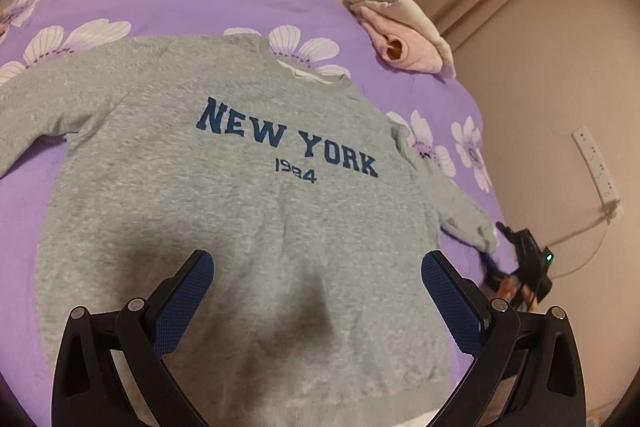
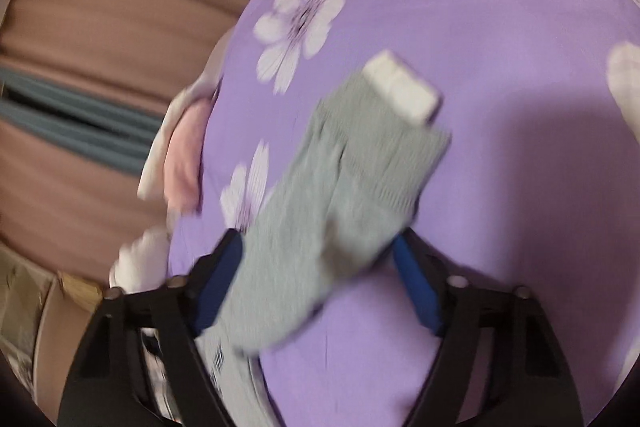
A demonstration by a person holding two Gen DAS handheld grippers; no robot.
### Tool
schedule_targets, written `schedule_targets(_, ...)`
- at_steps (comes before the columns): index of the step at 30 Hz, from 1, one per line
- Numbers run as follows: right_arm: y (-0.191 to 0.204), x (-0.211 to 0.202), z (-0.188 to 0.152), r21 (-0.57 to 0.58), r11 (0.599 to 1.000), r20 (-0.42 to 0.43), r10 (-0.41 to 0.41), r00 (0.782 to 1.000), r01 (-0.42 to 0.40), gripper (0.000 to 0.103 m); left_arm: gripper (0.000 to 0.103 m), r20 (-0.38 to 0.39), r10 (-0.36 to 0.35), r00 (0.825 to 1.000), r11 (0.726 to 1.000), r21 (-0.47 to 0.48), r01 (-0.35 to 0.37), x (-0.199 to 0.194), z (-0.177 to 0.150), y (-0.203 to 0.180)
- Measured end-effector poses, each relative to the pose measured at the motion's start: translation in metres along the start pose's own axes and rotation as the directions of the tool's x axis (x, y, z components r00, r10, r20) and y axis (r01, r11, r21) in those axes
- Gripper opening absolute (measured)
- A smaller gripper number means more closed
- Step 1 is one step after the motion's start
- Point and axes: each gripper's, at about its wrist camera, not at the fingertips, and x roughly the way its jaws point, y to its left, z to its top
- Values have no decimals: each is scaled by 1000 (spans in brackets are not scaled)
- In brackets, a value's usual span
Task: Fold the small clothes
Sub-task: 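Grasp the sweatshirt sleeve cuff with the right gripper and fold it across the chest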
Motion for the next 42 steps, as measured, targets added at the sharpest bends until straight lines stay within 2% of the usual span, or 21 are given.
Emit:
schedule_targets(4,-5,7,13,35,999,17,-21,1000,20,33,103,-20,15,1000,1000,-1,-15,9,1,2)
schedule_targets(7,-12,8,19,51,998,20,-25,999,24,19,103,-29,21,999,1000,-2,-21,10,0,4)
schedule_targets(10,-11,4,17,35,999,33,-32,999,31,17,103,-34,30,999,1000,-3,-30,9,0,5)
schedule_targets(15,30,-1,7,-138,989,47,-51,998,57,16,103,-27,79,997,997,-21,-80,-2,-7,14)
schedule_targets(17,61,-8,1,-252,964,59,-68,996,81,16,103,-33,91,995,995,-33,-93,-8,-11,19)
schedule_targets(20,107,-16,-12,-417,900,92,-94,991,124,16,103,-34,87,996,995,-46,-88,-17,-16,25)
schedule_targets(23,161,-16,-37,-577,800,126,-114,986,166,16,103,-25,91,996,994,-57,-92,-28,-20,33)
schedule_targets(27,214,-5,-77,-740,640,159,-129,979,205,16,103,-11,86,996,993,-79,-86,-42,-24,44)
schedule_targets(28,230,1,-95,-785,583,163,-130,978,208,16,103,-9,86,996,993,-83,-86,-44,-25,46)
schedule_targets(32,260,21,-151,-882,434,146,-121,982,185,16,103,-2,92,996,989,-113,-91,-55,-28,62)
schedule_targets(35,269,39,-191,-924,350,120,-119,986,155,16,103,14,112,994,985,-134,-110,-63,-30,74)
schedule_targets(37,272,55,-231,-961,240,111,-129,985,139,16,103,16,116,993,983,-147,-113,-66,-31,81)
schedule_targets(39,272,67,-264,-981,153,101,-143,984,123,16,103,15,116,993,980,-162,-112,-68,-32,87)
schedule_targets(42,255,90,-315,-995,-31,103,-179,979,99,16,103,18,121,992,977,-178,-116,-71,-33,96)
